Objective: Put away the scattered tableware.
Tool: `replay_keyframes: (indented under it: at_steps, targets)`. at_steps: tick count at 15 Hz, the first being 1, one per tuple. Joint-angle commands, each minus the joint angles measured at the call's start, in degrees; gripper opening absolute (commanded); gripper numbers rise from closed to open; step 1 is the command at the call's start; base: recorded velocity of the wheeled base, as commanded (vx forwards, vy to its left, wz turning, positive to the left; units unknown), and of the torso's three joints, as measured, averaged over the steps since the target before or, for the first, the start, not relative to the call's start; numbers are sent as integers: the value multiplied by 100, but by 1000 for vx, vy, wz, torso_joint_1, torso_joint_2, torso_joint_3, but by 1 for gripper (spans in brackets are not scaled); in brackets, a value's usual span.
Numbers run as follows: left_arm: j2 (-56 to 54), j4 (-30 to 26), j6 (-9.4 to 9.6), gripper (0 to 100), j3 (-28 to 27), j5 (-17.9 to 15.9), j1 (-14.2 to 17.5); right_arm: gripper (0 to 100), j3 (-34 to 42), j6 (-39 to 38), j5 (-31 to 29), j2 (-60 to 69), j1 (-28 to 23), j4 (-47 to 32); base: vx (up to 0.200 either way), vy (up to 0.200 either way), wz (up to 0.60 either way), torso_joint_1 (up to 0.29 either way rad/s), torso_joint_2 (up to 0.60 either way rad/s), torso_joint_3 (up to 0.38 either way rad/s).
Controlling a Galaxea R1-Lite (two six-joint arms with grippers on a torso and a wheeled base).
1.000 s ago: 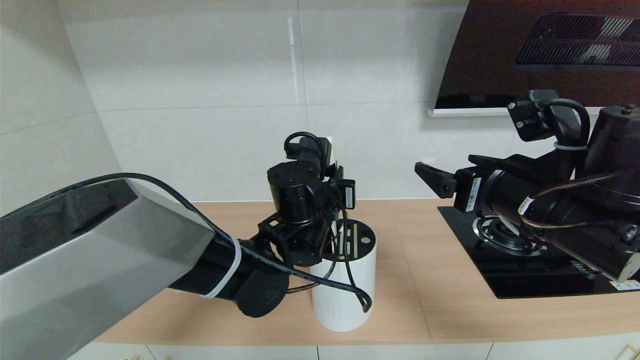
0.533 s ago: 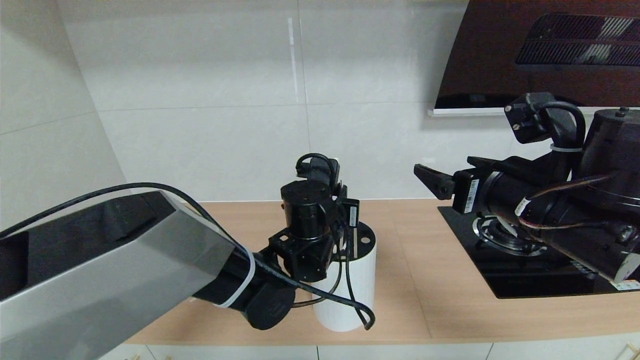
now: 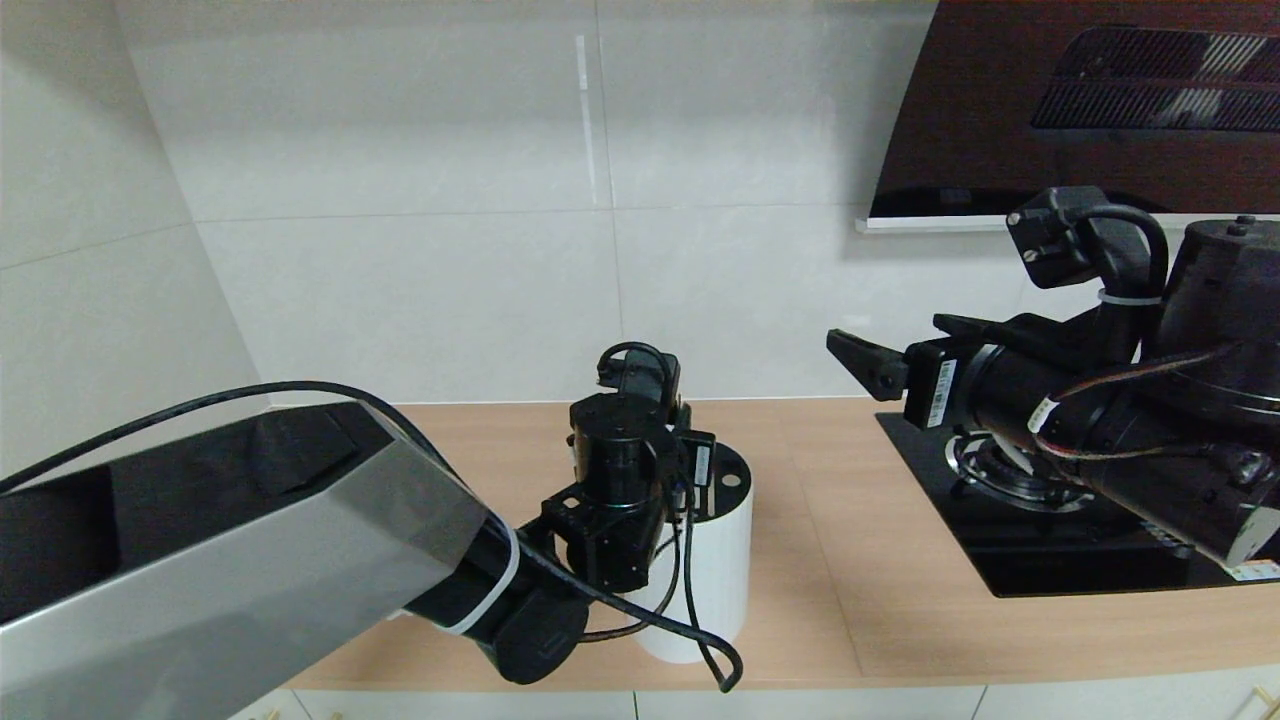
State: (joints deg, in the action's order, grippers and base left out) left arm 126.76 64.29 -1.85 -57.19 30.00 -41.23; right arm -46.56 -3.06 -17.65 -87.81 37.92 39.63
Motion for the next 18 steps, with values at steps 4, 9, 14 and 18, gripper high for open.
replay_keyframes:
  at_steps: [4, 9, 14, 18]
  targets:
    - [24, 4, 1, 100, -3, 15, 1, 100, 15, -2, -1, 1, 4, 1, 0, 0, 0, 0, 0, 0]
    - [51, 4, 18, 100, -3, 41, -43, 100, 24, -2, -1, 9, 4, 1, 0, 0, 0, 0, 0, 0]
    - [-20, 4, 18, 100, 50, 67, -61, 100, 24, 7, -1, 18, 4, 1, 0, 0, 0, 0, 0, 0]
    - [-1487, 136, 1, 100, 595, 15, -78, 100, 24, 7, -1, 62, 4, 9, 0, 0, 0, 0, 0, 0]
